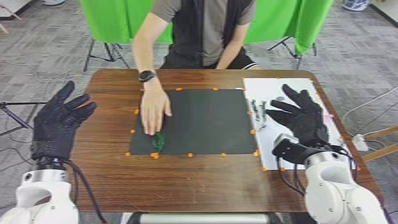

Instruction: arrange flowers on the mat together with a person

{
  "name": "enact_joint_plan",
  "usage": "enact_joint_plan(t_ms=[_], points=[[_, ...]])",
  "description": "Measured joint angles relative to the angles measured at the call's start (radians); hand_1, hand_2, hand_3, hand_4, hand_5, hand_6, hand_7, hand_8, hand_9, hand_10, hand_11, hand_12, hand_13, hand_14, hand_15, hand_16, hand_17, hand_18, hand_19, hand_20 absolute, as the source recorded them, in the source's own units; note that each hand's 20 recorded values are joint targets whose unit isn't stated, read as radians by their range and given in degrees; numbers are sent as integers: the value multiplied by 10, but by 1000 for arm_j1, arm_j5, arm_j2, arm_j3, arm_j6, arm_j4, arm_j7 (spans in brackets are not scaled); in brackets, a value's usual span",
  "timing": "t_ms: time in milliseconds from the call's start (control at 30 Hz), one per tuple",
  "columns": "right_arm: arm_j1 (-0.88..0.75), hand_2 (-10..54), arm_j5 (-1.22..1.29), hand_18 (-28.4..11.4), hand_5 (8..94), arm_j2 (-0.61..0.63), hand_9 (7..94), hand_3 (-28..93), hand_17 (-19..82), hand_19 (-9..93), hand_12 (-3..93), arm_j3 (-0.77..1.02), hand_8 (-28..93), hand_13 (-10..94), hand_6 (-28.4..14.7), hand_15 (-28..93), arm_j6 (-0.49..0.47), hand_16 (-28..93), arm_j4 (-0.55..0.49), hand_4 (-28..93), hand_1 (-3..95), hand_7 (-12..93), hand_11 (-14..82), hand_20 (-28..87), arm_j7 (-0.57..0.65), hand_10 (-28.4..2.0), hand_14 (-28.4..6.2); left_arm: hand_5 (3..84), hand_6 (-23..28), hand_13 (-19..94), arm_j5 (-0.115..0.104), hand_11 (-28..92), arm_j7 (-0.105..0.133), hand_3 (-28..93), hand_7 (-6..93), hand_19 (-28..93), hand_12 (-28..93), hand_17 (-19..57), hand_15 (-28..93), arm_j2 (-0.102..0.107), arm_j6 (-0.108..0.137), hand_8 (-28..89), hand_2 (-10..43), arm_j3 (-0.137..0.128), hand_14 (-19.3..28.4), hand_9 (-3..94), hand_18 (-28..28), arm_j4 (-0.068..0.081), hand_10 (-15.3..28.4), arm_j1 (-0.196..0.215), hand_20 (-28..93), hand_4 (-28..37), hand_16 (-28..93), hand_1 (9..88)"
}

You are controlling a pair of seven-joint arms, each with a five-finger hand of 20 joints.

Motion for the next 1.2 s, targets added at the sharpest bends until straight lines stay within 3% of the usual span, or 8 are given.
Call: enact_joint_plan(t_ms=[133,333,767,967,1200], points=[[1,169,0,-188,355,1,465,688,56,429,145,0,-121,381,18,318,0,142,0,-274,101,122,150,191,-1,-165,-185,363,83,298,10,224,0,751,54,612,122,-25,491,4,1,-61,71,0,271,369,284,-3,200,2,160,-267,-65,220],[8,169,0,-189,357,6,466,688,56,431,144,-6,-121,381,18,317,1,142,0,-274,101,122,151,191,-3,-165,-184,367,86,295,60,224,-10,750,52,606,122,-30,491,10,3,-61,71,-2,271,369,284,-9,200,2,159,-265,-65,222],[11,147,-80,-196,371,24,496,714,70,460,147,-21,-125,411,14,352,46,141,-10,-265,116,130,175,199,-1,-168,-185,363,83,294,62,224,-17,749,52,605,121,-31,491,10,3,-61,71,-4,270,368,284,-12,200,1,162,-263,-65,223],[4,121,-174,-205,398,61,549,720,110,536,154,-50,-130,482,5,477,180,115,-36,-257,147,142,240,206,36,-177,-176,363,83,294,61,225,-17,749,52,604,121,-31,493,10,3,-61,71,-4,270,368,284,-12,201,1,163,-263,-65,224],[-7,74,-480,-217,446,132,618,717,158,610,167,-69,-134,561,-10,566,375,106,-87,-245,201,153,325,207,236,-169,-157,362,83,295,61,227,-17,749,52,604,121,-30,494,14,3,-61,71,-5,270,368,284,-15,201,1,165,-264,-66,223]])
